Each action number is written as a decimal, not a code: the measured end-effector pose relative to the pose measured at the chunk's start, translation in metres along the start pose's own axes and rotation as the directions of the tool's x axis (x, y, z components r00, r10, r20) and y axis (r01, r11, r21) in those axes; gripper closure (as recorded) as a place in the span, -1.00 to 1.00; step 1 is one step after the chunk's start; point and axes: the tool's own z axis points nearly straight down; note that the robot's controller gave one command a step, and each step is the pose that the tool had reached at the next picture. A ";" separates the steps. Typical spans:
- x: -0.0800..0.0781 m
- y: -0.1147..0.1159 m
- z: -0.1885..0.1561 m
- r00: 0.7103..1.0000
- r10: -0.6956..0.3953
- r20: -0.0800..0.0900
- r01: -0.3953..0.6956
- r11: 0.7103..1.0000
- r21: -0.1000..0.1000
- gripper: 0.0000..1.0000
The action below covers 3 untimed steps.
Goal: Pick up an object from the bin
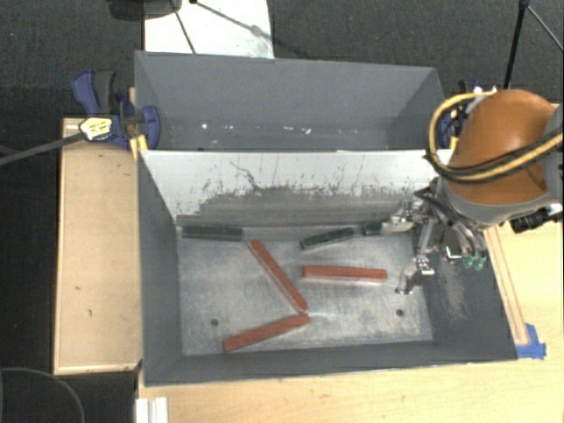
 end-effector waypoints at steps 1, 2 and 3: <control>-0.002 0.000 -0.004 1.000 -0.002 0.008 0.002 1.000 0.001 -1.00; -0.020 0.005 0.041 0.999 -0.034 0.017 0.034 0.999 0.002 -1.00; -0.005 -0.010 0.116 0.990 0.139 0.019 -0.139 0.990 0.000 1.00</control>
Offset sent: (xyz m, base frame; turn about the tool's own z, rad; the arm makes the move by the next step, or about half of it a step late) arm 0.0388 0.0142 -0.1162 -0.0872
